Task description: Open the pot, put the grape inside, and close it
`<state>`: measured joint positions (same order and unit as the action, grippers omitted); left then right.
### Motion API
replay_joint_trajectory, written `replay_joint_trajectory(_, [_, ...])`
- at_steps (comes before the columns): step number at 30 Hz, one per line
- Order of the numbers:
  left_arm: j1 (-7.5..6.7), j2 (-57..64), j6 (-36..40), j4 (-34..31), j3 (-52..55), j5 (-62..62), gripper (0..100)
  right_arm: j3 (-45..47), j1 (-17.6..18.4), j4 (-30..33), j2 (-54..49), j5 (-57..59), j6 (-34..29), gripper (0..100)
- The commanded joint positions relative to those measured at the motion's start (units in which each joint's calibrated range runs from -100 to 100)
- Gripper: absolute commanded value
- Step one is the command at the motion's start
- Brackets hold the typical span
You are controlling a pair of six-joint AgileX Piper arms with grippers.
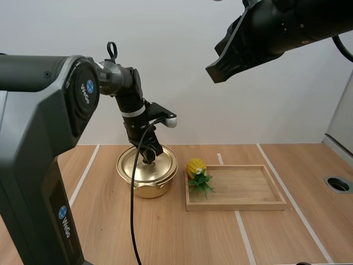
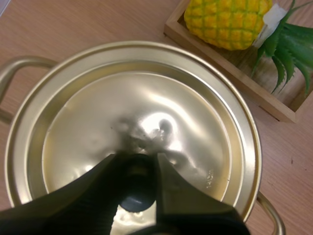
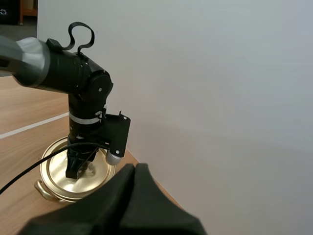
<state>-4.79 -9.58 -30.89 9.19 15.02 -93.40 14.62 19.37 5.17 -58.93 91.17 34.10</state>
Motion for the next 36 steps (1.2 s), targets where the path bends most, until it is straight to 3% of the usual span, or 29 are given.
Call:
replay_joint_trajectory(1, [-0.07,0.07,-0.28,-0.03,-0.25,-1.46,0,-0.45,-0.21,-0.17,-0.68,-0.22,-0.2,0])
replay_joint_trajectory(36, [-0.15,0.07,-2.41,-1.22,-3.24,-6.6,0,-0.45,-0.21,-0.17,-0.68,-0.22,-0.2,0])
